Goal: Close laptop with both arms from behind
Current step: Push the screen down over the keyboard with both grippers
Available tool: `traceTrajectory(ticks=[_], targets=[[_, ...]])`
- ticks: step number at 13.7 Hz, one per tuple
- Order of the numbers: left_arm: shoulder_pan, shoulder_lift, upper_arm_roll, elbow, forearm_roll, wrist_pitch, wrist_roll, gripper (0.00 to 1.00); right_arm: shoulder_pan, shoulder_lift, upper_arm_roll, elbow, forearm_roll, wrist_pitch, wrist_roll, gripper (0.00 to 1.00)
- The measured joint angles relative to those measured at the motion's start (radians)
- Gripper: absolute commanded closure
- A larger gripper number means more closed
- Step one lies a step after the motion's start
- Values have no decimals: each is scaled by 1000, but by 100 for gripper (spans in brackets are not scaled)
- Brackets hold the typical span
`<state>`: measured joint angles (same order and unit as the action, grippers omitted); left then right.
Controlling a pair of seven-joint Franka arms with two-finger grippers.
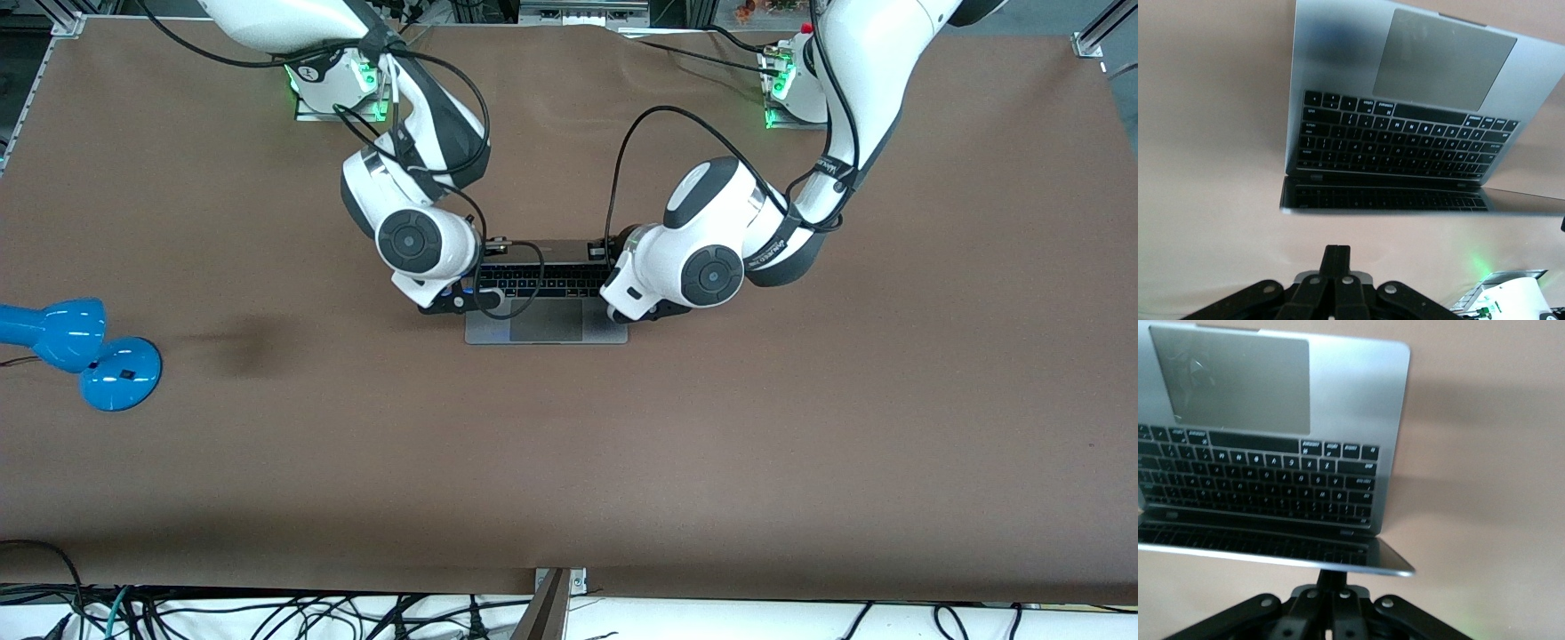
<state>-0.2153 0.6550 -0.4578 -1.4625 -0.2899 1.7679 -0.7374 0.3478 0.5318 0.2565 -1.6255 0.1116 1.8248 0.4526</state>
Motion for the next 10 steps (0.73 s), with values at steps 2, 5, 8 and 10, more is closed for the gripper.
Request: traceTrajectory(ticks=[2,5,8,10], targets=[[1,19,9,17,0,10,0,100,-6,29,-13,32,0,1,-20,100],[1,47,22,25,1,72,0,100,-18,70,-15,75,-1,25,-37,100],[0,91,32,26,35,134,0,100,-20,106,-22,91,-5,63,-55,100],[0,125,35,30,82,161,0,100,-21,124,-32,97,-6,80,-75,100]])
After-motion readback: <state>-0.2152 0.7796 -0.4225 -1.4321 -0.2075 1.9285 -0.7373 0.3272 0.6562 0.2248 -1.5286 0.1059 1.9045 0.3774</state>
